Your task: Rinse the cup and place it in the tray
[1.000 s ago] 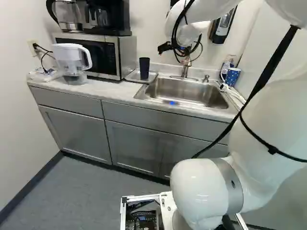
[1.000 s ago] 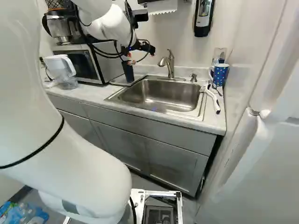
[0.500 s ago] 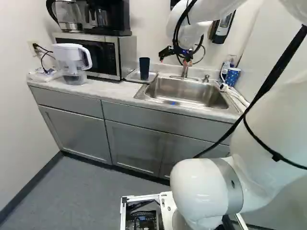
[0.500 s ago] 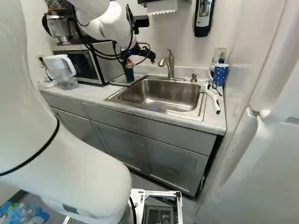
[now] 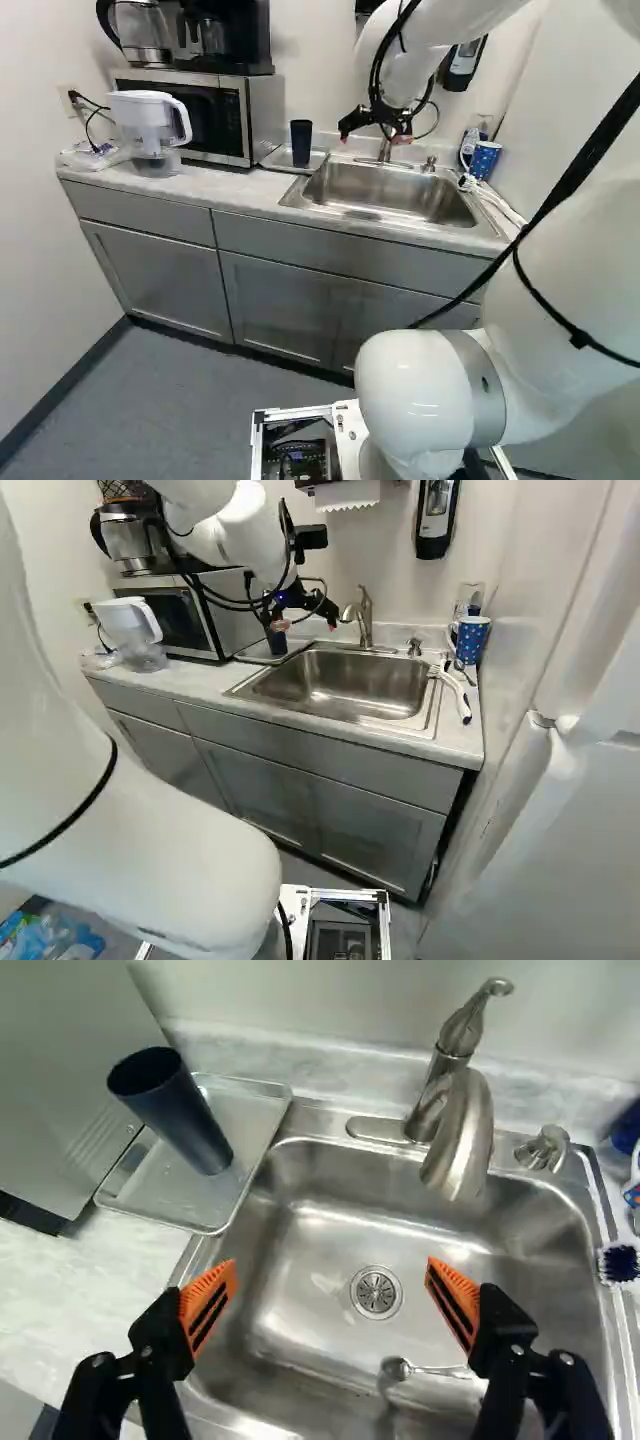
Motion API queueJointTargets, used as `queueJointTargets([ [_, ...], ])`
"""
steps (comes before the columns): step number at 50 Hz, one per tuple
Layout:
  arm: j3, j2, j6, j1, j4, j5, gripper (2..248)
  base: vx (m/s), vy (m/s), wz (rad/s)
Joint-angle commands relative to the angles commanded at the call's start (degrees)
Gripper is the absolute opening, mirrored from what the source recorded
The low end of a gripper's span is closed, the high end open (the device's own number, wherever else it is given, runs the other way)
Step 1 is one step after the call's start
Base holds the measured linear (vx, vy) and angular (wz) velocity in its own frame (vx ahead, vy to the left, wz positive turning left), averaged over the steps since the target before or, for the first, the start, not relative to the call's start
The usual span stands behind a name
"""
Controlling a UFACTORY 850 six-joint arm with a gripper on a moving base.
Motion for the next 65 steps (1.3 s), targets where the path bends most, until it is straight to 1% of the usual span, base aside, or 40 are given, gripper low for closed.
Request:
queueJointTargets([
  [27, 1.56, 1.75, 0.0, -3.04, 0.0, 0.0, 247, 0.0, 0.0, 0.0],
  [65, 1.56, 1.75, 0.0, -3.04, 0.0, 0.0, 247, 0.0, 0.0, 0.0],
])
